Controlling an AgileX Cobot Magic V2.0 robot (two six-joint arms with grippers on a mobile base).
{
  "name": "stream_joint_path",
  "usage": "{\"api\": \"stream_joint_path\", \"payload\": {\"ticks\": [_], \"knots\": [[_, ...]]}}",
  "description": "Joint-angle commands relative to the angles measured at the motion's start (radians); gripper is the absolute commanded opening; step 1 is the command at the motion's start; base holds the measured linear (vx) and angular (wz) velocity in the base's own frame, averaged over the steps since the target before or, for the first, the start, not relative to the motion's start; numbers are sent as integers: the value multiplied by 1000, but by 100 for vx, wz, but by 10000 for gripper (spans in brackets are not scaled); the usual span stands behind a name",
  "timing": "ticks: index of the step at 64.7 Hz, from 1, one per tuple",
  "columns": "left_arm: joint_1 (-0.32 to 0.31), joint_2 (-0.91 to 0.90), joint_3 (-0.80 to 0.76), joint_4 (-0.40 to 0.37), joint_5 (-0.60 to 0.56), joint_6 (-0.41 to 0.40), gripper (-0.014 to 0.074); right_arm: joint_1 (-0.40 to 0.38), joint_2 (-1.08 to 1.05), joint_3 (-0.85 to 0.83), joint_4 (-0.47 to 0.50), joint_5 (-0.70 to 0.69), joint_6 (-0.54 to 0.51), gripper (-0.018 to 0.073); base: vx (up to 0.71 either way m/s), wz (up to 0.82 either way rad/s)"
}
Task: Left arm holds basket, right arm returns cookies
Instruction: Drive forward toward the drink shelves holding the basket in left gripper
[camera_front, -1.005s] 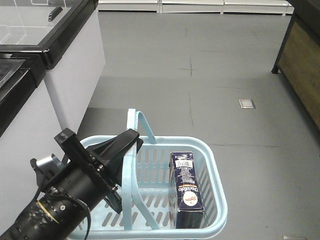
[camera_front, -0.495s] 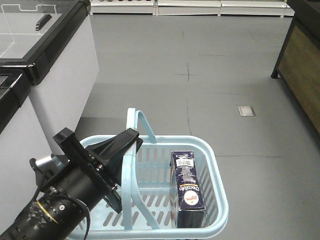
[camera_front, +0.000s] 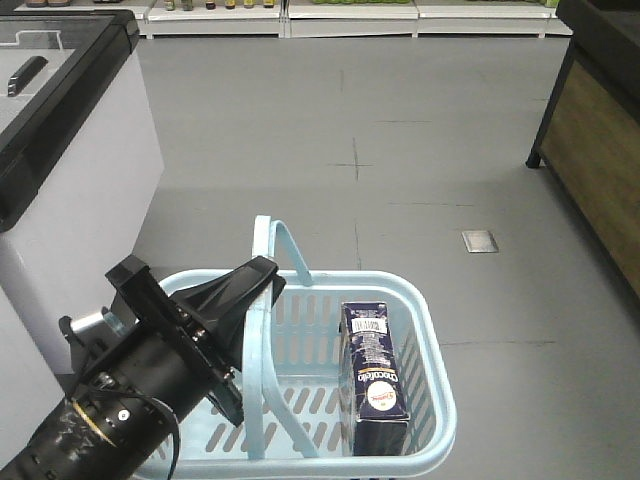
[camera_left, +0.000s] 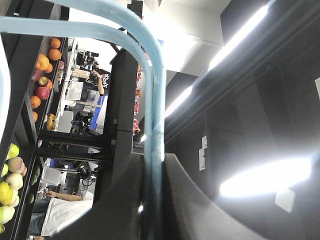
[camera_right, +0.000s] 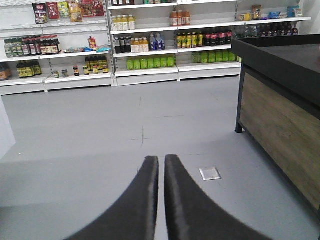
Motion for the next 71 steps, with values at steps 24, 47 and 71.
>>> {"api": "stream_joint_path", "payload": {"ticks": [24, 47, 71], "knots": [[-8, -35, -30, 7, -280, -5, -3, -1, -13, 18, -5, -76, -6, -3, 38, -7], [-8, -35, -30, 7, -280, -5, -3, -1, -13, 18, -5, -76, -6, -3, 45, -2], [-8, -35, -30, 7, -280, -5, -3, -1, -13, 18, -5, -76, -6, -3, 50, 4]]}}
